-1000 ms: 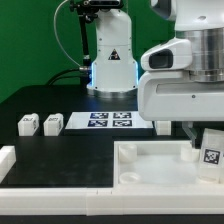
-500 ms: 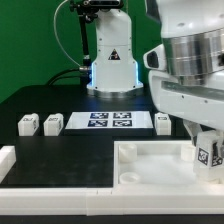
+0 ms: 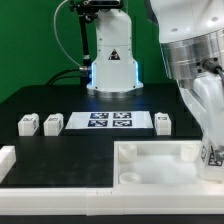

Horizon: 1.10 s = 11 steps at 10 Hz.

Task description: Assemble one leg

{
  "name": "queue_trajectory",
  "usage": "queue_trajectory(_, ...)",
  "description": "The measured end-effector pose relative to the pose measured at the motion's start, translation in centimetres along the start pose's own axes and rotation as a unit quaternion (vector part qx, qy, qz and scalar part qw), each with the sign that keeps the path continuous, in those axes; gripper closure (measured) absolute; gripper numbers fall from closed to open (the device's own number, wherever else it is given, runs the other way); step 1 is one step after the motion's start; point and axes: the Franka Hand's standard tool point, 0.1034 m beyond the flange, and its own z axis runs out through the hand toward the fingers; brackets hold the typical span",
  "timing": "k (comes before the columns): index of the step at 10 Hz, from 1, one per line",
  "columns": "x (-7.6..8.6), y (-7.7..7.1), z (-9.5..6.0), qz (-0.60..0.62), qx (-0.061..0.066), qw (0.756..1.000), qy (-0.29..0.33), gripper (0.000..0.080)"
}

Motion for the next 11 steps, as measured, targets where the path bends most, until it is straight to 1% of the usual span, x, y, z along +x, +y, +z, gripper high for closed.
queue_trajectory(1, 0.0, 0.11, -0.01, -0.053, -0.005, 0.999, 0.0, 0.0408)
queue_trajectory(2, -0.05, 0.29, -0.23, -0.156, -0.024, 0.987, 0.008, 0.0237)
queue_trajectory(3, -0.29, 0.18, -0.36, -0.223, -0.029, 0.974, 0.018, 0.0168)
queue_trajectory(4, -0.12, 0.19, -0.25, -0.255, -0.029, 0.966, 0.015, 0.0168)
queue_trajectory(6, 0.0, 0.19, -0.24, -0.371, -0.031, 0.928, 0.012, 0.0155)
queue_trajectory(7, 0.04, 0.19, -0.25, -0.423, -0.034, 0.905, 0.012, 0.0151)
queue_trajectory(8, 0.19, -0.01, -0.42, -0.5, -0.048, 0.864, 0.03, 0.0151)
queue_trajectory(9, 0.15, -0.43, -0.52, -0.588, -0.05, 0.806, 0.044, 0.0151)
queue_trajectory(10, 0.23, -0.68, -0.47, -0.603, -0.041, 0.795, 0.05, 0.0151)
queue_trajectory(11, 0.17, -0.6, -0.41, -0.583, -0.039, 0.81, 0.048, 0.0176)
